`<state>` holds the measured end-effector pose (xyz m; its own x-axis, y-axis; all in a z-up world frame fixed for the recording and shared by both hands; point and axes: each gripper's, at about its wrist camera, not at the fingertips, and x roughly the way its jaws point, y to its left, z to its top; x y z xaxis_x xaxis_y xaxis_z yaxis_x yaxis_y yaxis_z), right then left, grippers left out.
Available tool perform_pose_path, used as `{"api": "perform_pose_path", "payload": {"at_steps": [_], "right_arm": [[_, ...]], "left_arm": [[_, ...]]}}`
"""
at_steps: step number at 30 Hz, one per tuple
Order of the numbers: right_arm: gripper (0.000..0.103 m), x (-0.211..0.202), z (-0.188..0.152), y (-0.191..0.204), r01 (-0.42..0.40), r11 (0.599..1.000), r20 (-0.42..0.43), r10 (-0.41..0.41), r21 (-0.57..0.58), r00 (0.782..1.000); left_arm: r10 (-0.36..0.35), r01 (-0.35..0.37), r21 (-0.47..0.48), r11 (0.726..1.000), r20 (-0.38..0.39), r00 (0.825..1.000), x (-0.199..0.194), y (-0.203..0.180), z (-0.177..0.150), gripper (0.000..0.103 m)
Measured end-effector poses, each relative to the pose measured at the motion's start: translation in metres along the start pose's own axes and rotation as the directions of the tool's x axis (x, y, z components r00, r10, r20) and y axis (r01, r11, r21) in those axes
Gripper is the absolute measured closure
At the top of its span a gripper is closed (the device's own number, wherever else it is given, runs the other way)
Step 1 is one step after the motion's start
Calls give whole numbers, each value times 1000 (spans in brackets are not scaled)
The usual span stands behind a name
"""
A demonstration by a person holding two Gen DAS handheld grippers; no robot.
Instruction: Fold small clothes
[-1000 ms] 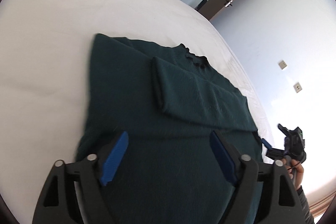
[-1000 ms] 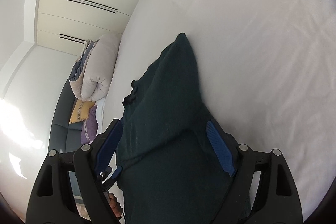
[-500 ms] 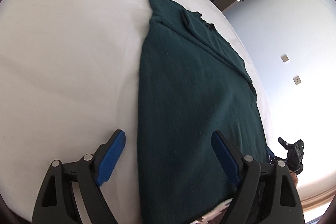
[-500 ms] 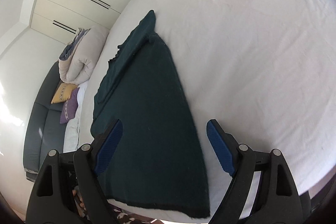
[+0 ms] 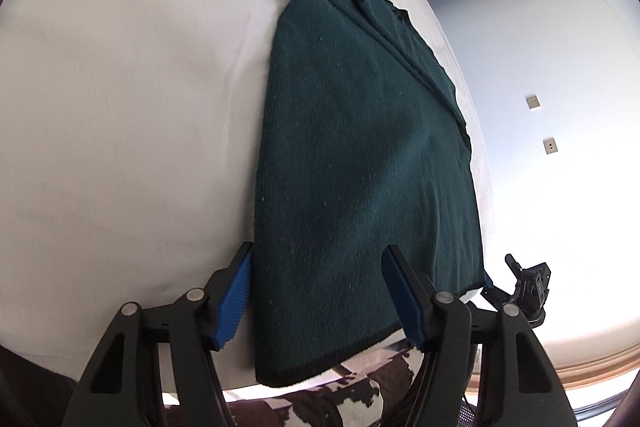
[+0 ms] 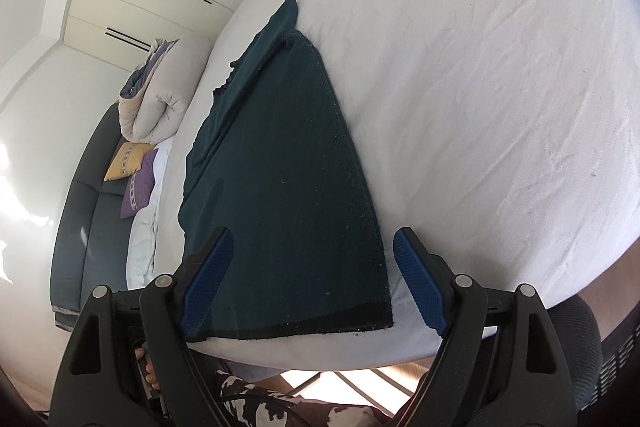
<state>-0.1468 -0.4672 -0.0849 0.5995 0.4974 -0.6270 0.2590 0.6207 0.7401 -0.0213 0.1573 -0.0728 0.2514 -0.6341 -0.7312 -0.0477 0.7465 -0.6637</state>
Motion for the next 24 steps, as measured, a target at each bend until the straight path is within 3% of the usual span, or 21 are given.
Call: {"api": "perform_pose_path", "payload": {"at_steps": [3, 9, 12, 16, 20, 21, 24], "right_arm": [[21, 3, 4, 3, -14, 1000, -11, 14, 9, 1000], [21, -6, 13, -3, 3, 1000, -12, -3, 25, 1000], [21, -11, 18, -8, 16, 999, -28, -15, 42, 1000], [21, -4, 21, -9, 49, 998, -86, -47, 25, 995], [21, 4, 20, -5, 58, 998, -126, -56, 14, 990], [22, 6, 20, -3, 59, 998, -138, -57, 10, 989], [43, 15, 17, 2, 64, 998, -184, -62, 2, 981]], "left_arm": [[-24, 24, -27, 999, -10, 1000, 2, 3, 1, 39], [-14, 13, -20, 1000, -37, 999, 6, 1, -3, 52], [-11, 10, -29, 1000, -40, 999, 7, 4, -3, 63], [-2, 0, -35, 999, -50, 999, 8, 8, -4, 84], [-5, 3, -33, 999, -58, 998, 11, 11, -6, 94], [-7, 5, -34, 999, -56, 998, 11, 11, -7, 95], [-14, 12, -31, 999, -50, 999, 9, 13, -9, 95]]}}
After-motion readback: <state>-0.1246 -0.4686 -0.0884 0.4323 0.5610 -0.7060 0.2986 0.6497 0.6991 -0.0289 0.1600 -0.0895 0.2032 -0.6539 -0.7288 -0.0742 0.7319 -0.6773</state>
